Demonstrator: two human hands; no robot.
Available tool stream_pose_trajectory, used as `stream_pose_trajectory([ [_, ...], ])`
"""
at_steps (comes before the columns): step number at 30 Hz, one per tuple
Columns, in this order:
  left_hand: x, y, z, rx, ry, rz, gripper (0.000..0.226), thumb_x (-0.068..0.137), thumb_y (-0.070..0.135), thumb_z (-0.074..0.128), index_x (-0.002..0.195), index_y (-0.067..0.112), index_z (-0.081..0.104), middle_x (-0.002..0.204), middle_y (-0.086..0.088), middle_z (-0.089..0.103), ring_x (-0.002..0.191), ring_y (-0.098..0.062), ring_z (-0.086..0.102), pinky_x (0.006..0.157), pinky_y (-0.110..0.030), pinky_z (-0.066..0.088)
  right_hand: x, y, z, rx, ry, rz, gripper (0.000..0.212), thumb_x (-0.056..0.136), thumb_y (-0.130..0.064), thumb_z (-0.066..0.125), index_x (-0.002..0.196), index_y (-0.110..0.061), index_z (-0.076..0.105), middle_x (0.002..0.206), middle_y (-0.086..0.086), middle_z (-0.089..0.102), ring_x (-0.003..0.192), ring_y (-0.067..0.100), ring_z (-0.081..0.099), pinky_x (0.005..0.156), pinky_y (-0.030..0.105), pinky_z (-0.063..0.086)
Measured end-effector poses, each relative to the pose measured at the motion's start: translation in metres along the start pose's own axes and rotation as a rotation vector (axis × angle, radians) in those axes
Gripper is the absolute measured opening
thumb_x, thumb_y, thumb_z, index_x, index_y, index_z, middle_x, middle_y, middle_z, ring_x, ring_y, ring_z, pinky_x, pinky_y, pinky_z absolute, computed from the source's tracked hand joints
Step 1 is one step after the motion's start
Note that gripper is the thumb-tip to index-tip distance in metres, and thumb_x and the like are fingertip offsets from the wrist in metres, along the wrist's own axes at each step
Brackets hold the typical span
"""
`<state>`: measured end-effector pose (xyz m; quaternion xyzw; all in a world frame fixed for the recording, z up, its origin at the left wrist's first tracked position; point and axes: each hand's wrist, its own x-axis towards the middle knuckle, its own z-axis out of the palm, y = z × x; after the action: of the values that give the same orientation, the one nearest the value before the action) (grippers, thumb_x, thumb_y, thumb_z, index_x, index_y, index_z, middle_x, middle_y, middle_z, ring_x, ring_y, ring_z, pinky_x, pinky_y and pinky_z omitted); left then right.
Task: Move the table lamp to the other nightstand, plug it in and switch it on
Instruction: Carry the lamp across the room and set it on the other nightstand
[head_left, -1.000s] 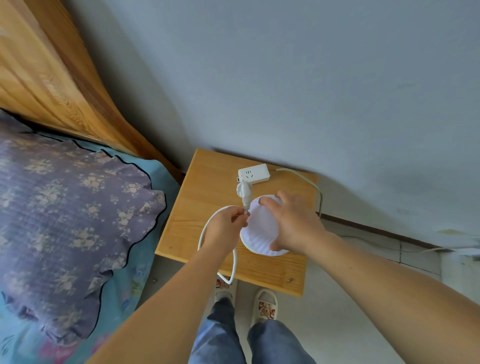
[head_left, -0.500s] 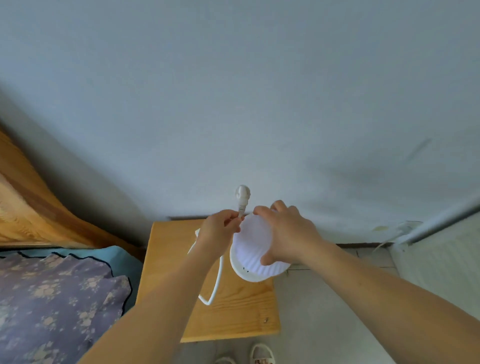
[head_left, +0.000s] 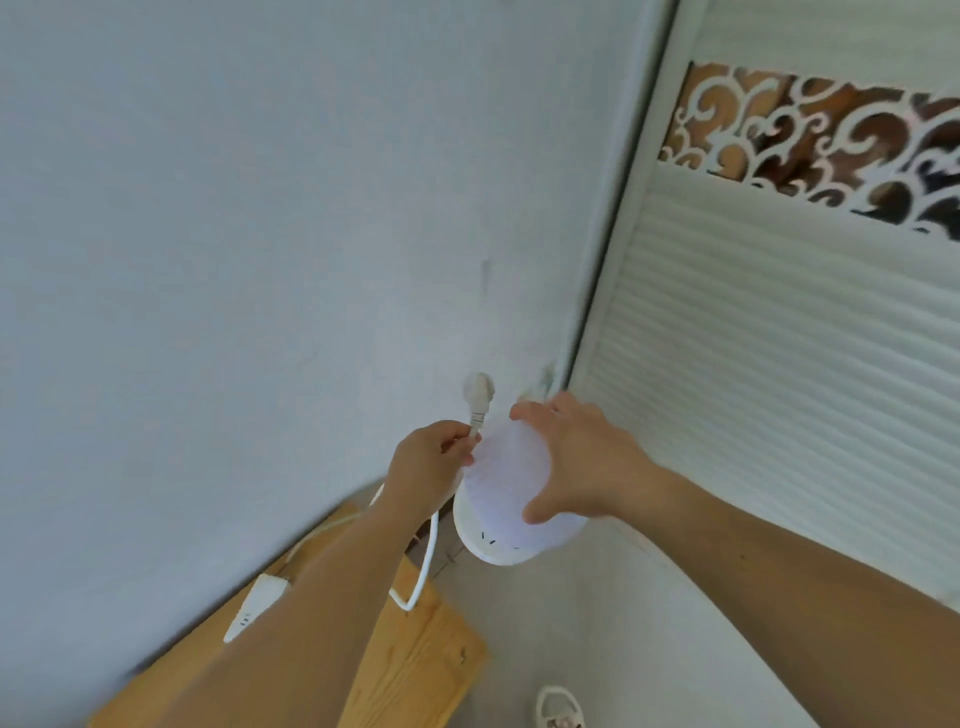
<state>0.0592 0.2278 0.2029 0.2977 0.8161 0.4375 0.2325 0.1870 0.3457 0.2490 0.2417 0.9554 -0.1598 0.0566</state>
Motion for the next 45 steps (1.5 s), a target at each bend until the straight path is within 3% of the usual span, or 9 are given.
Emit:
stream_pose_trajectory([
  [5, -0.012, 0.063, 0.059, 0.028, -0.203, 0.167, 0.018, 0.086, 0.015, 0.052, 0.087, 0.006, 0.067, 0.081, -0.008, 0.07, 0.079, -0.022, 0.064, 0.065, -0.023, 0.042, -0.074, 0.057, -0.025, 0.064, 0.105, 0.237, 0.095, 0.044, -0.047, 0.079, 0.125, -0.044, 0.029, 0.114, -0.007, 0.036, 0.105, 0.02, 0.041, 0.069, 0.033, 0.04],
  [9, -0.039, 0.126, 0.124, 0.036, -0.385, 0.34, 0.017, 0.088, 0.018, 0.052, 0.088, 0.009, 0.067, 0.077, -0.004, 0.066, 0.07, -0.008, 0.06, 0.063, -0.018, 0.041, -0.15, 0.109, -0.045, 0.065, 0.174, 0.427, 0.096, 0.044, -0.047, 0.079, 0.125, -0.043, 0.028, 0.117, -0.006, 0.037, 0.105, 0.021, 0.041, 0.067, 0.033, 0.039],
  [12, -0.065, 0.173, 0.177, 0.04, -0.485, 0.451, 0.018, 0.088, 0.017, 0.053, 0.088, 0.006, 0.068, 0.074, -0.002, 0.065, 0.07, -0.011, 0.06, 0.062, -0.017, 0.039, -0.21, 0.147, -0.056, 0.079, 0.235, 0.55, 0.097, 0.044, -0.048, 0.079, 0.126, -0.043, 0.028, 0.117, -0.006, 0.037, 0.102, 0.02, 0.041, 0.061, 0.03, 0.038],
  [16, -0.113, 0.229, 0.256, 0.021, -0.62, 0.567, 0.016, 0.087, 0.018, 0.054, 0.083, 0.009, 0.068, 0.064, 0.007, 0.063, 0.06, 0.006, 0.057, 0.057, -0.012, 0.037, -0.304, 0.201, -0.065, 0.088, 0.289, 0.719, 0.097, 0.045, -0.047, 0.079, 0.127, -0.043, 0.027, 0.116, -0.006, 0.037, 0.103, 0.021, 0.04, 0.062, 0.03, 0.039],
  [20, -0.172, 0.271, 0.334, -0.01, -0.737, 0.602, 0.014, 0.086, 0.016, 0.054, 0.086, 0.013, 0.069, 0.065, 0.008, 0.064, 0.065, 0.003, 0.06, 0.057, -0.001, 0.037, -0.395, 0.248, -0.069, 0.095, 0.322, 0.837, 0.097, 0.046, -0.046, 0.08, 0.127, -0.043, 0.027, 0.115, -0.007, 0.036, 0.105, 0.021, 0.04, 0.063, 0.031, 0.04],
  [30, -0.343, 0.354, 0.517, -0.082, -1.001, 0.668, 0.014, 0.086, 0.017, 0.055, 0.085, 0.015, 0.069, 0.065, 0.007, 0.065, 0.056, 0.008, 0.059, 0.052, 0.001, 0.036, -0.626, 0.343, -0.058, 0.121, 0.358, 1.124, 0.099, 0.048, -0.046, 0.08, 0.131, -0.043, 0.026, 0.12, -0.006, 0.038, 0.107, 0.021, 0.041, 0.068, 0.034, 0.041],
  [35, -0.424, 0.382, 0.587, -0.041, -1.199, 0.734, 0.014, 0.086, 0.021, 0.056, 0.082, 0.021, 0.069, 0.066, 0.006, 0.066, 0.065, -0.003, 0.061, 0.054, -0.001, 0.038, -0.721, 0.364, -0.041, 0.173, 0.39, 1.308, 0.1, 0.048, -0.049, 0.081, 0.13, -0.044, 0.024, 0.12, -0.006, 0.037, 0.11, 0.021, 0.04, 0.07, 0.034, 0.041],
  [40, -0.495, 0.411, 0.649, -0.011, -1.38, 0.83, 0.015, 0.087, 0.022, 0.054, 0.083, 0.025, 0.068, 0.068, 0.007, 0.067, 0.07, -0.007, 0.062, 0.066, -0.021, 0.043, -0.8, 0.376, -0.026, 0.218, 0.452, 1.503, 0.1, 0.048, -0.05, 0.081, 0.13, -0.044, 0.024, 0.123, -0.005, 0.036, 0.113, 0.023, 0.04, 0.075, 0.036, 0.045],
  [45, -0.576, 0.446, 0.72, -0.044, -1.562, 0.928, 0.014, 0.087, 0.022, 0.056, 0.08, 0.024, 0.068, 0.066, 0.005, 0.066, 0.059, 0.003, 0.059, 0.057, -0.009, 0.041, -0.88, 0.396, -0.015, 0.192, 0.487, 1.73, 0.099, 0.048, -0.051, 0.08, 0.128, -0.045, 0.023, 0.122, -0.006, 0.037, 0.111, 0.022, 0.041, 0.071, 0.034, 0.042],
])
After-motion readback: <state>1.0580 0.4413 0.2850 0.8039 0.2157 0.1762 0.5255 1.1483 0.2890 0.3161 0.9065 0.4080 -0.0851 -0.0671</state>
